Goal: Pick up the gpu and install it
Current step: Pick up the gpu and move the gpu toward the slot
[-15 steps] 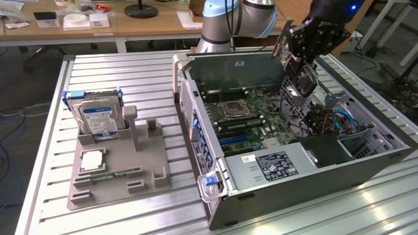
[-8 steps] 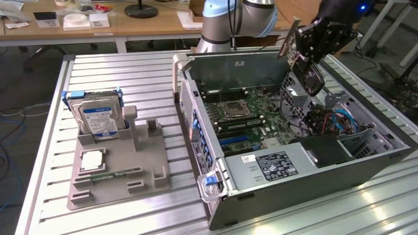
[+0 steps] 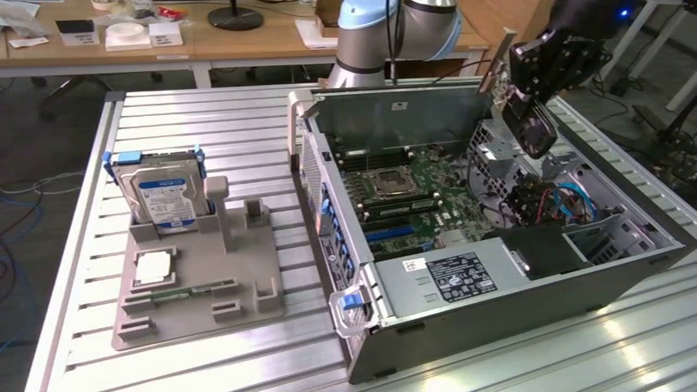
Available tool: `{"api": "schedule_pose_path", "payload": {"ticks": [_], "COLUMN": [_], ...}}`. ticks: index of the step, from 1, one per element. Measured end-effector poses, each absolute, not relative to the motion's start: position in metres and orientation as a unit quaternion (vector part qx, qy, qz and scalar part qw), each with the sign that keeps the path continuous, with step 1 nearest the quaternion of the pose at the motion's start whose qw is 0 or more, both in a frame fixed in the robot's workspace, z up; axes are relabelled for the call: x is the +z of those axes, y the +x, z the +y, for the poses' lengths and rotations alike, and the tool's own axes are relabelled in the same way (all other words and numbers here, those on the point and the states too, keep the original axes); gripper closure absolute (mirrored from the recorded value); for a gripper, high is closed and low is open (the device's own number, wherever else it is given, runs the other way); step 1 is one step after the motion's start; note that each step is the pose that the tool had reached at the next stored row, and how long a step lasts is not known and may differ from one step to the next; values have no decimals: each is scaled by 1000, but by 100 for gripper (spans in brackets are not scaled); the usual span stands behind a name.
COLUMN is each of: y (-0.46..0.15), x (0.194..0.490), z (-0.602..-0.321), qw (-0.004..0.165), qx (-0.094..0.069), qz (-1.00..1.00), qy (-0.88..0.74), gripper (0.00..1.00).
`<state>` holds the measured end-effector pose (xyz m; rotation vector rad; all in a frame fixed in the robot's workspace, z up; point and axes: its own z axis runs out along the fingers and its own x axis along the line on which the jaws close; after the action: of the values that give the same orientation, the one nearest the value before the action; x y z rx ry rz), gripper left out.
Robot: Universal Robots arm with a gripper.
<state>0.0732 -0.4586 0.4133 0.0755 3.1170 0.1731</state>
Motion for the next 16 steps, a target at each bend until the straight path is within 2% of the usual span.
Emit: {"api": "schedule_pose_path", "payload": {"ticks": [16], "y": [80], "x": [413], "z": [-459], "qw": [9], "qx": [55], "qz": [998], "qy": [24], "gripper": [73]}}
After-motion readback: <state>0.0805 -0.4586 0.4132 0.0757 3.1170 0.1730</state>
